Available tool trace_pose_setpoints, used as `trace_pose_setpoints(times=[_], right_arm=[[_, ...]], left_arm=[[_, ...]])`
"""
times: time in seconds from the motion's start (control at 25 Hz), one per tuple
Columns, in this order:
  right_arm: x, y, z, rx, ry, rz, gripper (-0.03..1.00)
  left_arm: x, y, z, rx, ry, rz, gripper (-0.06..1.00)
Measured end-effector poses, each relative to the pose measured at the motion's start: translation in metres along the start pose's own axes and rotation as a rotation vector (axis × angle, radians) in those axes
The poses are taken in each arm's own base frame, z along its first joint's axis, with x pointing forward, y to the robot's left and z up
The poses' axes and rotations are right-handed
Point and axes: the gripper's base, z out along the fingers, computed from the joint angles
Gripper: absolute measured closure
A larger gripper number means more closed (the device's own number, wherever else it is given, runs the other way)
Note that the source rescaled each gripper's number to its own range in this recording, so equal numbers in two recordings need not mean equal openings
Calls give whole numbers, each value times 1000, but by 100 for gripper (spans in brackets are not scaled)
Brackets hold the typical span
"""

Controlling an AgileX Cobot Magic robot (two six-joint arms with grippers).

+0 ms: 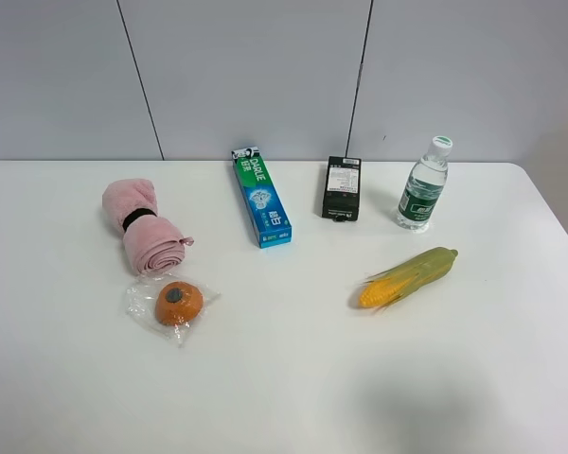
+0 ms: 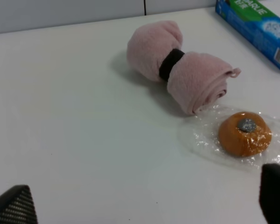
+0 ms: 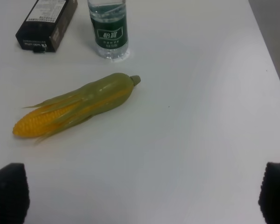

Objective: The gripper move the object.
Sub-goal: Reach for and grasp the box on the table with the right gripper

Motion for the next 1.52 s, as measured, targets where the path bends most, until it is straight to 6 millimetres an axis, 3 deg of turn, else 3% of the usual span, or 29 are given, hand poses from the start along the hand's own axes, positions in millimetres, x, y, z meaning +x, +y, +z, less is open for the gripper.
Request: trace_pose_setpoints(times=[1.52], right_arm=[[0, 0, 0, 0, 0, 0, -3]], left_arm=[[0, 0, 0, 0, 0, -1, -6]])
